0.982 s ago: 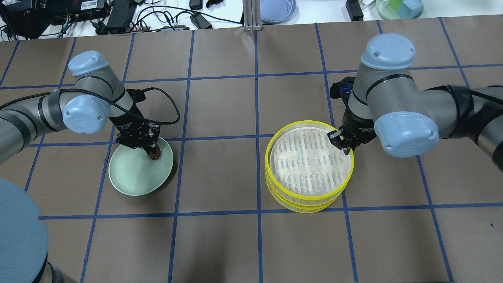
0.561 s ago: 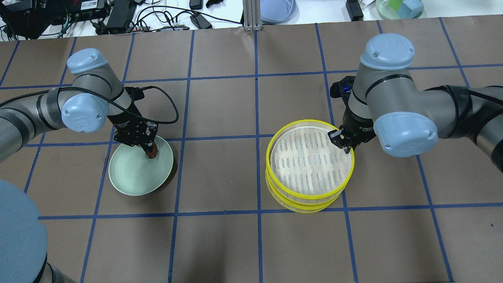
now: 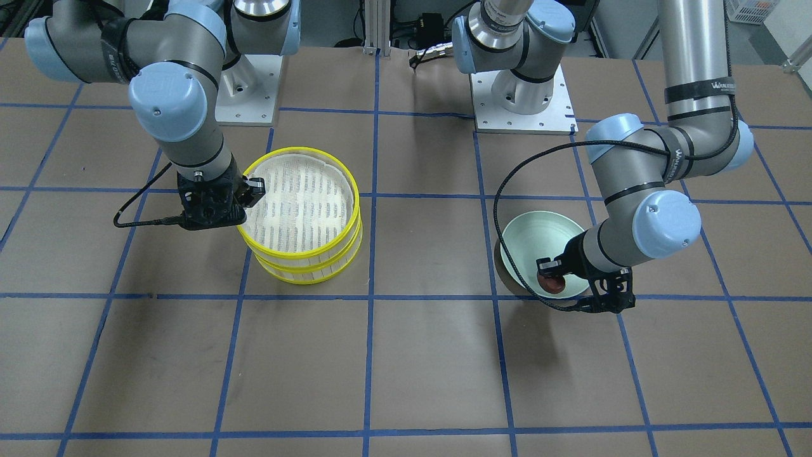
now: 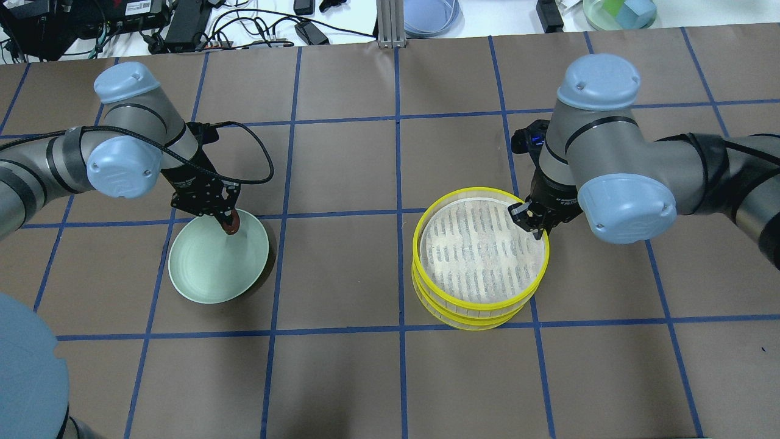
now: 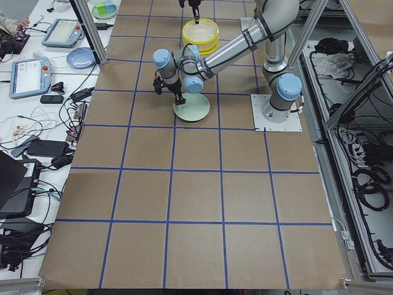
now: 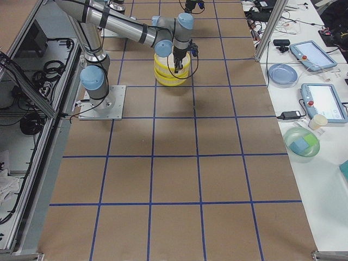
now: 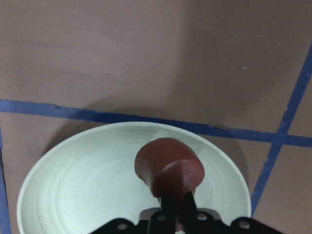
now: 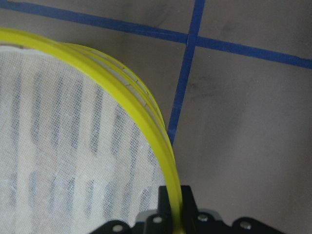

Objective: Stack buns with steamer

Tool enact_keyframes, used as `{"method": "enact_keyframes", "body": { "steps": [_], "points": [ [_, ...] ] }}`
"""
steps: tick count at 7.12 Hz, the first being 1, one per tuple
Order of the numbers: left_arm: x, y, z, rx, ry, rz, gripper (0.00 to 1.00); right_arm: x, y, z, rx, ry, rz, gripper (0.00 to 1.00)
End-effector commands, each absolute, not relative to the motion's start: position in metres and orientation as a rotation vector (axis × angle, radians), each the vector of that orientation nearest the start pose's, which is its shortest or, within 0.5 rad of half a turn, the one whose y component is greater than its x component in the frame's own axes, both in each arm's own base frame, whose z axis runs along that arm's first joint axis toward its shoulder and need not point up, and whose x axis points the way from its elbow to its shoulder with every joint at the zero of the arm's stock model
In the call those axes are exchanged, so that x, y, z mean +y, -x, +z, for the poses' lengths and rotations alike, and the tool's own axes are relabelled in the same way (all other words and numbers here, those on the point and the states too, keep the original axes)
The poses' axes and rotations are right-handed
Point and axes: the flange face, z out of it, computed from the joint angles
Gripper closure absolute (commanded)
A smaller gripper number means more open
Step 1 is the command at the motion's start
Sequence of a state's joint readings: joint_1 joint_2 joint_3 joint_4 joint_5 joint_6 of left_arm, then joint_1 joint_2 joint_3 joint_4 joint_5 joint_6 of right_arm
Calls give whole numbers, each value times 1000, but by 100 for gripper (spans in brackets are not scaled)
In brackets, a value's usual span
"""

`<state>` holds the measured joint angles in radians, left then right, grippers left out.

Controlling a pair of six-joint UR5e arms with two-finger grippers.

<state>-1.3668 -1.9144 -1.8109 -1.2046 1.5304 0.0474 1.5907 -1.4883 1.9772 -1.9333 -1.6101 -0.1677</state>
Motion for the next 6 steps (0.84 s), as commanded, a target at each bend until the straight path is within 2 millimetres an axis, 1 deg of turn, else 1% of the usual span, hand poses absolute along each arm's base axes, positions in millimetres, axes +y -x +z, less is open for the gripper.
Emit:
{"method": "enact_keyframes", "body": {
  "steps": [1,2,3,4,5,6],
  "points": [
    [-562,26,266,3183,250,267,100,-462,-139,287,3146,295,249,100],
    [-558,27,291,3183,250,257,100,-462,-138,285,3148,296,264,66],
    [-556,27,314,3184,252,233,100,-461,-137,283,3160,293,289,27],
    [-551,33,338,3192,269,220,100,-460,-136,282,3168,293,310,13],
    [-543,41,364,3194,252,209,100,-460,-136,282,3169,291,308,2],
    [-532,55,388,3193,251,189,100,-463,-136,287,3172,288,293,1]
  ]
}}
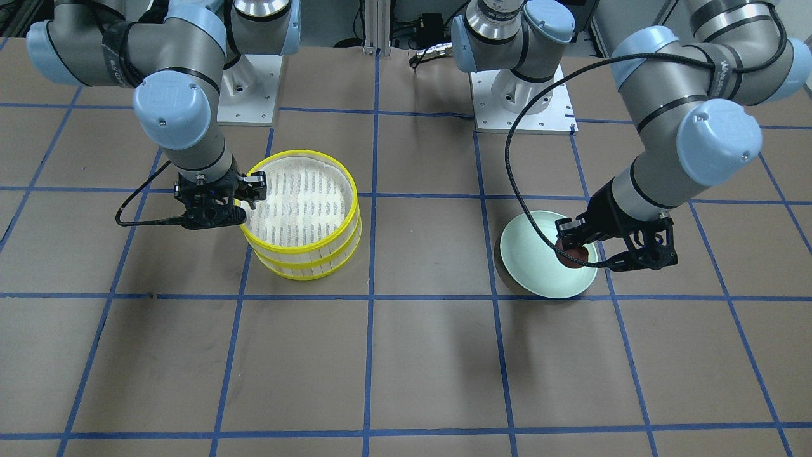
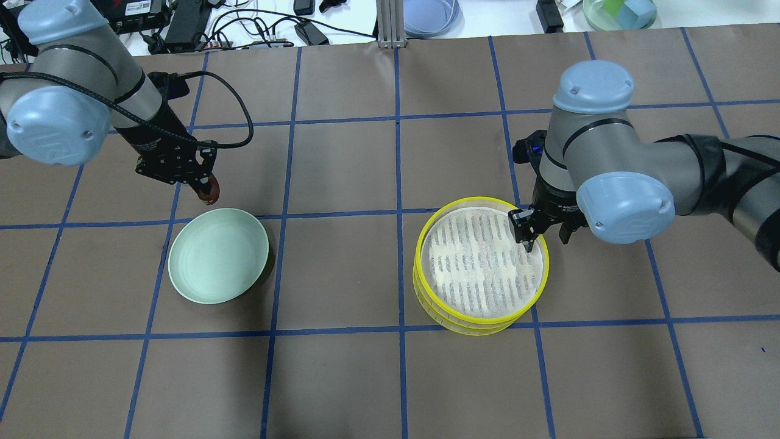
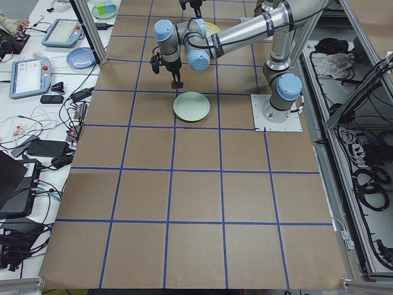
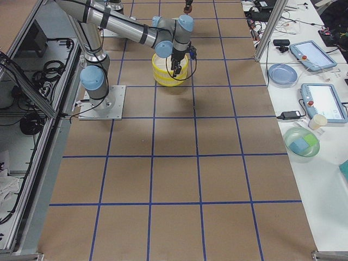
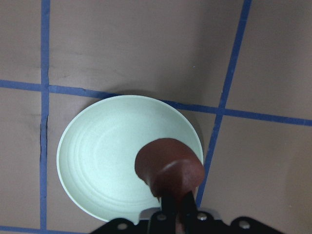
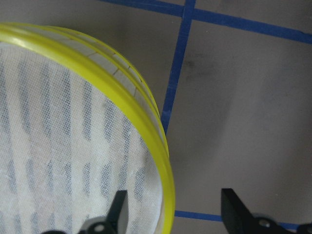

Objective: Stack buns with steamer

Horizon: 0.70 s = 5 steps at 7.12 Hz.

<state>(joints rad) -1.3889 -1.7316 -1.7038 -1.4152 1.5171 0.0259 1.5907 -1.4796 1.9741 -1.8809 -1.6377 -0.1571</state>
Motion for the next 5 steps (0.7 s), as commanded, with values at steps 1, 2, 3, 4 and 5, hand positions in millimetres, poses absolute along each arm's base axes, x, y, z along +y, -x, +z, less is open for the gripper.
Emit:
{"method": "enact_keyframes", "body": {
  "steps": [1,2,3,4,5],
  "points": [
    [-520,82,407,3200,306,156,100,-474,-136,308,3181,262,218,1],
    [-503,125,416,3224,383,193,100,-493,-137,351,3189,258,103,1],
    [-486,170,424,3211,427,182,100,-504,-137,395,3180,254,103,1],
    [-474,214,418,3198,471,206,100,-516,-137,450,3184,250,30,1],
    [-450,274,401,3160,475,251,100,-513,-138,508,3187,177,-86,1]
  ]
}}
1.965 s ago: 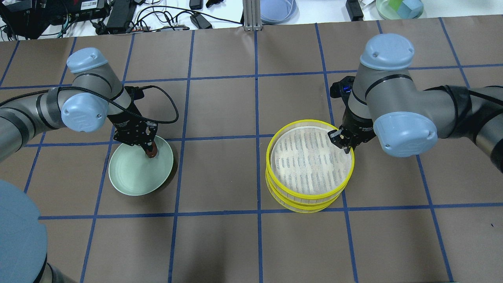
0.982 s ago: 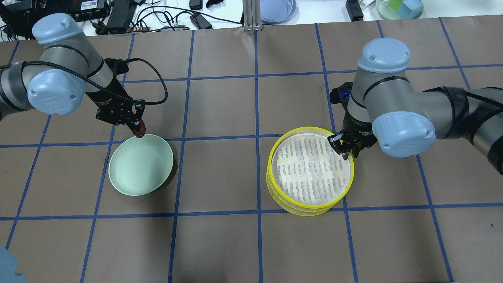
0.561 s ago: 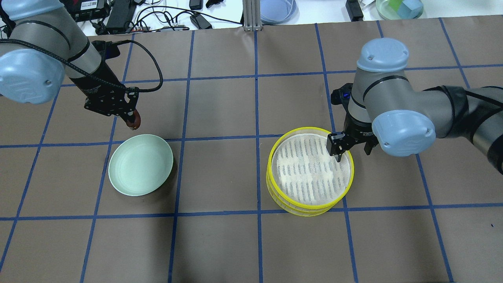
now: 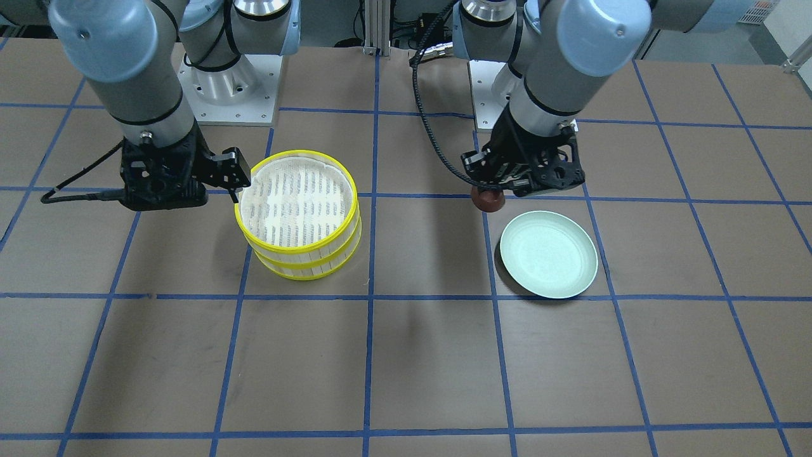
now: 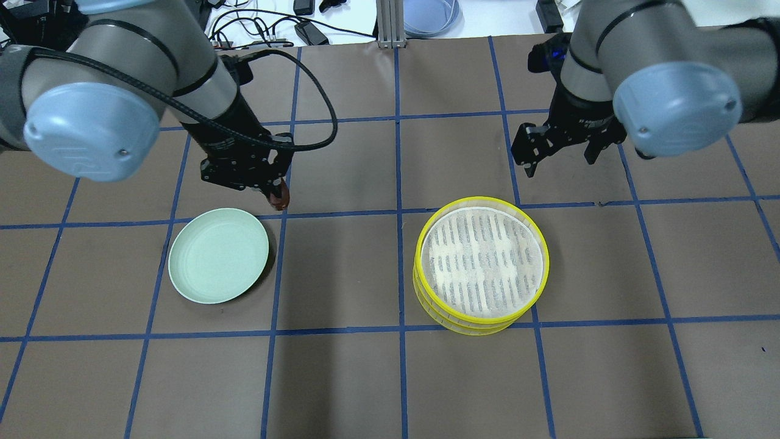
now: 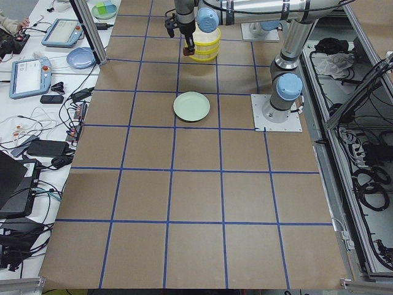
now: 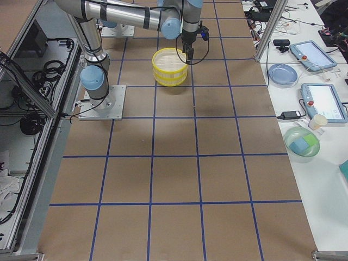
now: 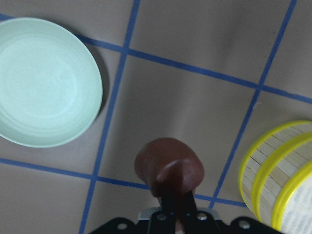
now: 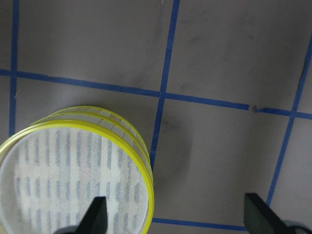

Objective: Stack buns with steamer

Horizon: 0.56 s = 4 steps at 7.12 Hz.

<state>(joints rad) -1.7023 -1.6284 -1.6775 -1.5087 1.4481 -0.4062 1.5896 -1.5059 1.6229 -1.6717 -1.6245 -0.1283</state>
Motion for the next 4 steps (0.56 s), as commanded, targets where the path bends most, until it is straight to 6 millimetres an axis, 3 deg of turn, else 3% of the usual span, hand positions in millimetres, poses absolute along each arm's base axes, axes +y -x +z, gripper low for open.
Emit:
{"method": "enact_keyframes", "body": {
  "steps": [1,2,4],
  "points": [
    [-433,329,392,3187,388,178,100,-505,-138,542,3182,-6,-126,0],
    [-427,364,381,3204,529,119,100,-503,-138,542,3184,-32,-112,0],
    [-432,406,347,3236,554,52,100,-494,-138,543,3185,-32,-110,0]
  ]
}}
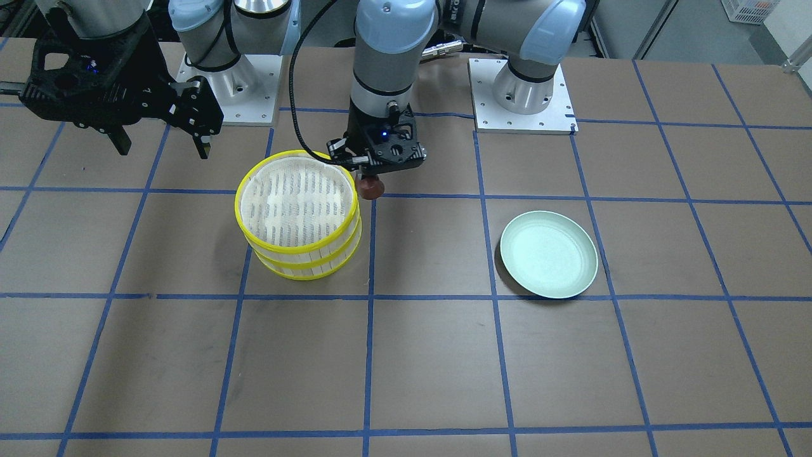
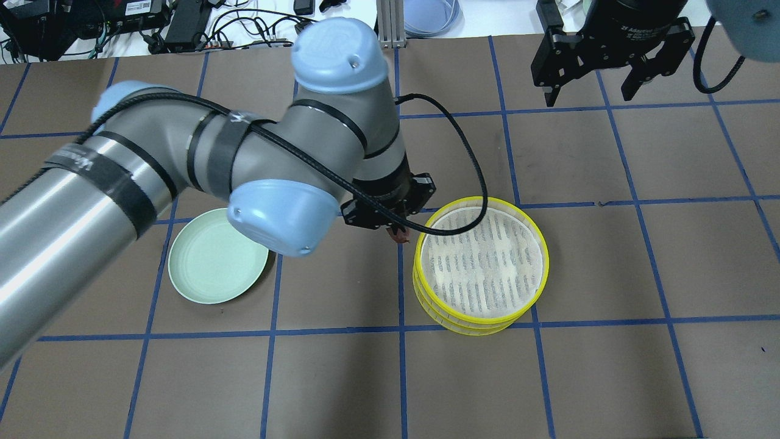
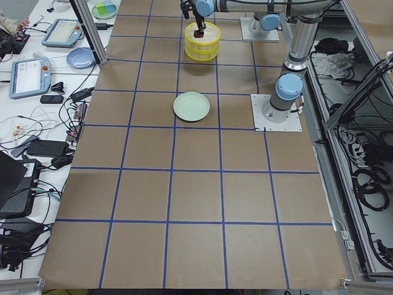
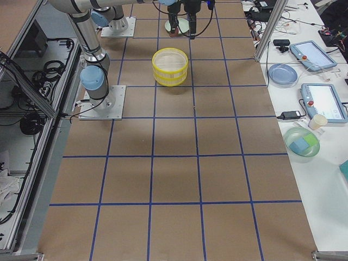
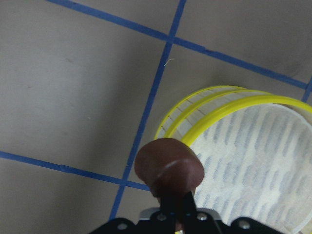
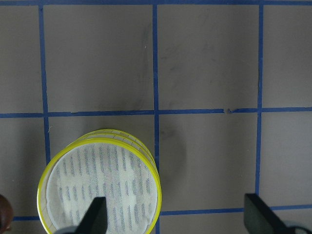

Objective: Stack buns with steamer

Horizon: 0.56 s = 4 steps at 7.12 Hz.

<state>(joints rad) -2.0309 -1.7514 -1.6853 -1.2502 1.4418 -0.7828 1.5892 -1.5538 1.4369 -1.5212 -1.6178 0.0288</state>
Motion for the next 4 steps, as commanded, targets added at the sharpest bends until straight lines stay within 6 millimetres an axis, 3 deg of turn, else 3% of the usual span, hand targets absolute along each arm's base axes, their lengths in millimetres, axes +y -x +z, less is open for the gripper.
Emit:
{"method": "enact_keyframes", "body": {
  "steps": [1,2,3,4],
  "points": [
    [-436,426,328,3257,607,7,97,-492,-138,532,3185,-29,-80,0],
    [-436,436,315,3254,617,10,78,-491,-138,531,3185,-29,-75,0],
    [-437,437,315,3248,622,2,29,-490,-138,531,3184,-29,-78,0],
    [-436,437,323,3257,607,-23,2,-490,-138,530,3182,-28,-77,0]
  ]
}}
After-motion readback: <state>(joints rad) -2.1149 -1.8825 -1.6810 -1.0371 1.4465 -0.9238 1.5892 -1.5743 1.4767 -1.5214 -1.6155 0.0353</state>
